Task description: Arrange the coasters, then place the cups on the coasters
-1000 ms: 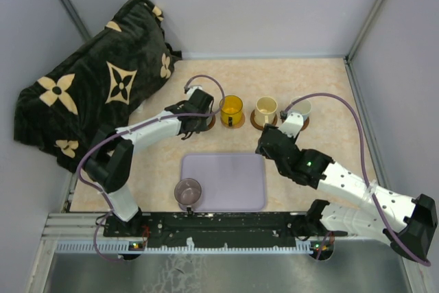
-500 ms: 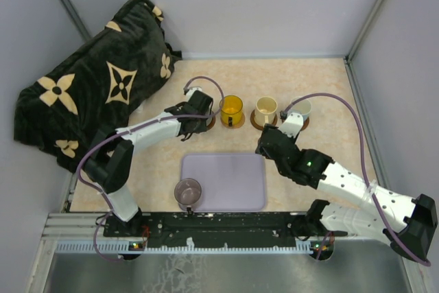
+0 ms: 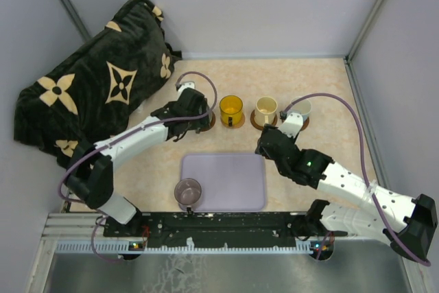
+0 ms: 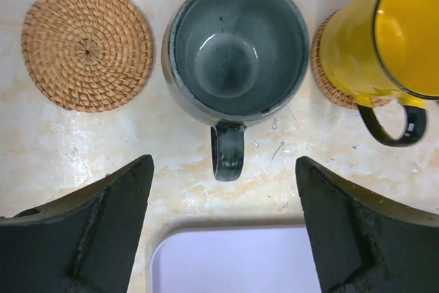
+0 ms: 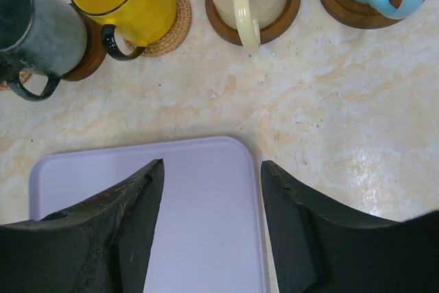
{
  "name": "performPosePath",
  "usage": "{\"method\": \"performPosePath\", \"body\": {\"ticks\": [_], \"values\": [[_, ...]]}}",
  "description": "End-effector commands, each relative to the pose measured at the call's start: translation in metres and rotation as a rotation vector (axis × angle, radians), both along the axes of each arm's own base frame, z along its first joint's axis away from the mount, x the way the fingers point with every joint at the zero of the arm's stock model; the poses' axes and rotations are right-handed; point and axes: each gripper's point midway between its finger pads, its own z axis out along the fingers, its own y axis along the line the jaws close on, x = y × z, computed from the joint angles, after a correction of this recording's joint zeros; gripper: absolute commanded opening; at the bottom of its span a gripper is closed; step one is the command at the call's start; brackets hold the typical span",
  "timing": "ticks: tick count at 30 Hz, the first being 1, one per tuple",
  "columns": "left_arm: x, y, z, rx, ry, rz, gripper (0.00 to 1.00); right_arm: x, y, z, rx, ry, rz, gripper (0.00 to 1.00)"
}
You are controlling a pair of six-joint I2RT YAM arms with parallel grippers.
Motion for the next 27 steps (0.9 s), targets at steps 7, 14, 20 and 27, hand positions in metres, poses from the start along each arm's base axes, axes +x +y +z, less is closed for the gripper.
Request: {"method": "performPosePath", "body": {"ticks": [7, 14, 20, 27], "values": [[-0.019, 0.010, 0.056, -0.067, -0.105, -0.049, 0.99, 0.006, 0.003, 0.000, 0.006, -0.014, -0.022, 0.60], [-0.055, 0.022, 0.059, -0.103, -0.101, -0.127, 0.99, 0.008, -0.003, 0.003, -0.020, -0.028, -0.040, 0.63], [-0.088, 0.051, 0.058, -0.115, -0.102, -0.087, 0.99, 0.013, -0.010, 0.012, -0.050, -0.063, -0.065, 0.67], [-0.121, 0.059, 0.052, -0.158, -0.022, -0.096, 0.99, 0.017, -0.005, 0.010, -0.056, -0.062, -0.061, 0.73]]}}
